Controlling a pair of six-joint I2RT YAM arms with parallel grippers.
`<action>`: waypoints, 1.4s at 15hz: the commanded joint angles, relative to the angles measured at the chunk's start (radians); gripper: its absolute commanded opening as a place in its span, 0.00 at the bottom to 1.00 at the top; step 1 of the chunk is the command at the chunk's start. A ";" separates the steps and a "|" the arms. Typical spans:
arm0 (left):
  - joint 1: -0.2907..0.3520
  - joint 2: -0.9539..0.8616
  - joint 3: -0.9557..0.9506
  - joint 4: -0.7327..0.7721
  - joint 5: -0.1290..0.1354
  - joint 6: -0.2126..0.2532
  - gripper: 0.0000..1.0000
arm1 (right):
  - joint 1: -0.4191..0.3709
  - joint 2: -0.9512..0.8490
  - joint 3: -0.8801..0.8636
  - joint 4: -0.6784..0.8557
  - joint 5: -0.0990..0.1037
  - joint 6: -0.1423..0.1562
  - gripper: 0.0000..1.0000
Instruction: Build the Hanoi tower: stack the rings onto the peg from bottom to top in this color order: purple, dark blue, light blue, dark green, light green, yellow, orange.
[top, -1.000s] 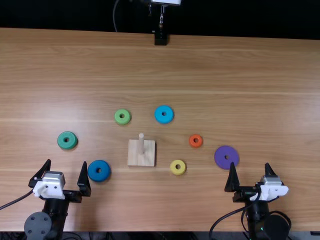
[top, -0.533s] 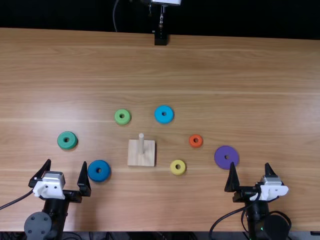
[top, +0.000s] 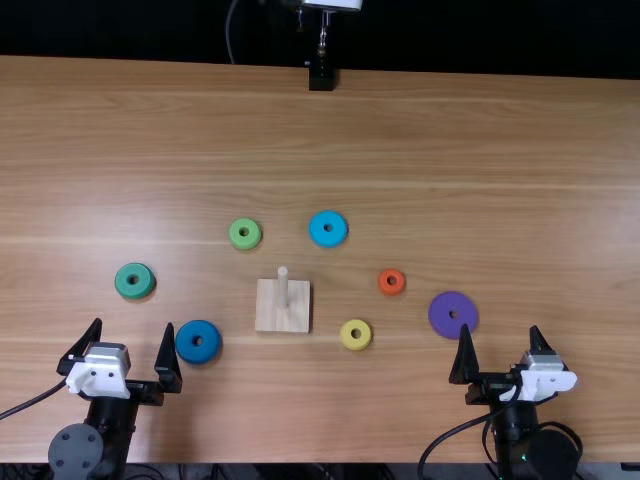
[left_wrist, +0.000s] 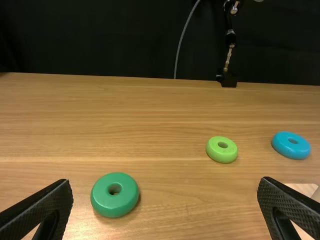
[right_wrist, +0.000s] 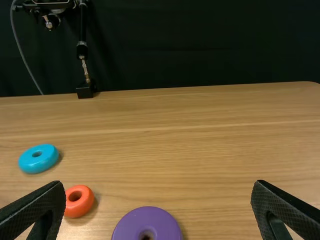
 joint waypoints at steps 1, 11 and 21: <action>0.003 -0.011 -0.046 -0.015 0.002 0.012 1.00 | -0.004 -0.012 -0.010 -0.006 -0.007 -0.006 1.00; 0.003 -0.011 -0.046 -0.015 0.002 0.012 1.00 | -0.015 -0.012 0.246 0.199 0.000 0.002 1.00; 0.003 -0.011 -0.046 -0.015 0.002 0.012 1.00 | -0.011 0.652 0.527 -0.061 -0.001 0.081 1.00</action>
